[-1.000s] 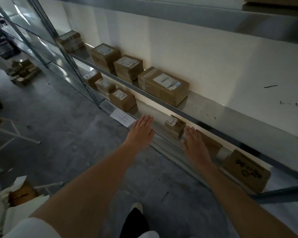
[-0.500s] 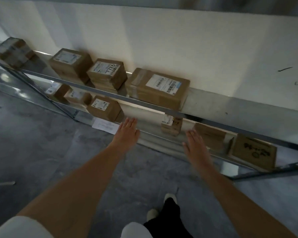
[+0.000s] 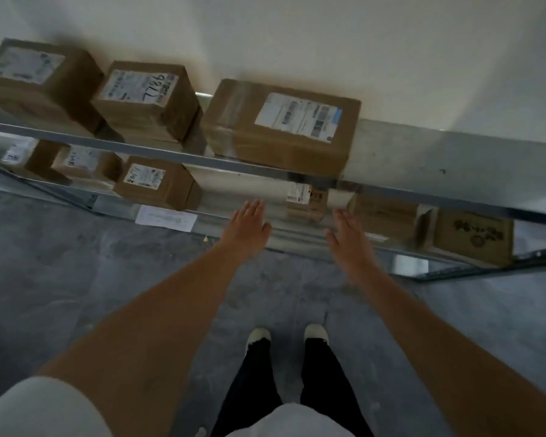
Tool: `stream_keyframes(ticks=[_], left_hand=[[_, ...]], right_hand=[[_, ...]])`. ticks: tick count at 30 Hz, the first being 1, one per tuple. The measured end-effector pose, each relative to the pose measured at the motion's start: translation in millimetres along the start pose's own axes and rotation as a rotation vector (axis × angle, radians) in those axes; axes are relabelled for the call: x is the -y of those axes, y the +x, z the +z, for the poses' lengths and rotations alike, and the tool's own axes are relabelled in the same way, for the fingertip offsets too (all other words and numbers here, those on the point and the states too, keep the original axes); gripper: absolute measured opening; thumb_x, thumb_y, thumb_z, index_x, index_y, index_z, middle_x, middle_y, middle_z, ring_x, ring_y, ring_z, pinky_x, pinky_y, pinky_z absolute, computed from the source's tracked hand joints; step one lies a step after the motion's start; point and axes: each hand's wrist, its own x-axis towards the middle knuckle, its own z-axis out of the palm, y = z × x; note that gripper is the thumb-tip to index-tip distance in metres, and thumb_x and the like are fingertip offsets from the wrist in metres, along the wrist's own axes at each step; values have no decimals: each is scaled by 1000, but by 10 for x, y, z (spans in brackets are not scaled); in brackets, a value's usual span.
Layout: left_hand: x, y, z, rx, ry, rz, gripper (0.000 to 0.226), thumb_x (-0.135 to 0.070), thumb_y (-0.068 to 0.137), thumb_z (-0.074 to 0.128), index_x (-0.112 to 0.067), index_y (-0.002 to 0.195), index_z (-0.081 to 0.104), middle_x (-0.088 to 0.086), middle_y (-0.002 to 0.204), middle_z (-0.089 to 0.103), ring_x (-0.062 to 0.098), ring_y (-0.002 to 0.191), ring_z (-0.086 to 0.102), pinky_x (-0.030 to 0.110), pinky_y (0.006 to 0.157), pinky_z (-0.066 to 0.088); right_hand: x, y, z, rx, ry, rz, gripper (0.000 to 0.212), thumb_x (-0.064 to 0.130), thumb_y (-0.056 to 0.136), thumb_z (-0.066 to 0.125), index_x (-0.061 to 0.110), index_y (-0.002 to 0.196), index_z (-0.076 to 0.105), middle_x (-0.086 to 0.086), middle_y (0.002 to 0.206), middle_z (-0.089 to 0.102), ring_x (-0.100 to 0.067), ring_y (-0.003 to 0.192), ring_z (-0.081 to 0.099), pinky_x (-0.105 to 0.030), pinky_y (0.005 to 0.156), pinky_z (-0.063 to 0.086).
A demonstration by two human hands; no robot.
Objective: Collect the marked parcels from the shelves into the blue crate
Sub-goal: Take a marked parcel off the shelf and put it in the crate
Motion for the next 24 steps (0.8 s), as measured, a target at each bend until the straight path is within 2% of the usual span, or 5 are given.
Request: stream_keyframes(ticks=[8, 11, 17, 20, 24], left_hand=[[391, 519, 495, 86, -61, 6, 57, -27, 102, 30, -5, 152, 14, 11, 161, 10, 25, 149, 9, 37, 120, 12], [547, 792, 752, 158, -55, 10, 54, -25, 103, 28, -2, 151, 19, 13, 161, 11, 28, 148, 10, 37, 119, 13], [637, 1401, 1175, 117, -362, -126, 56, -28, 102, 29, -7, 153, 15, 11, 161, 13, 25, 147, 16, 30, 115, 15], [593, 1622, 1368, 85, -488, -187, 53, -28, 103, 28, -4, 150, 26, 15, 156, 26, 29, 143, 25, 33, 114, 19], [521, 1835, 1470, 30, -704, -183, 38, -25, 103, 27, -7, 129, 48, 16, 132, 50, 29, 124, 45, 34, 97, 35]], right_hand=[[-76, 74, 813, -68, 144, 242, 51, 24, 102, 42, 7, 149, 31, -13, 156, 30, -30, 140, 34, -38, 112, 29], [-171, 128, 1141, -59, 198, 331, 53, 26, 103, 40, 6, 150, 27, -11, 159, 25, -28, 144, 28, -36, 114, 25], [-483, 417, 1575, -115, 305, 437, 56, 29, 101, 42, 11, 152, 27, -8, 160, 24, -26, 145, 27, -36, 116, 23], [-615, 628, 1672, -151, 388, 485, 55, 29, 100, 44, 12, 151, 29, -10, 156, 32, -27, 141, 34, -37, 113, 28], [-643, 1026, 1652, -152, 637, 594, 60, 34, 100, 44, 17, 153, 22, -9, 156, 30, -24, 136, 36, -38, 109, 30]])
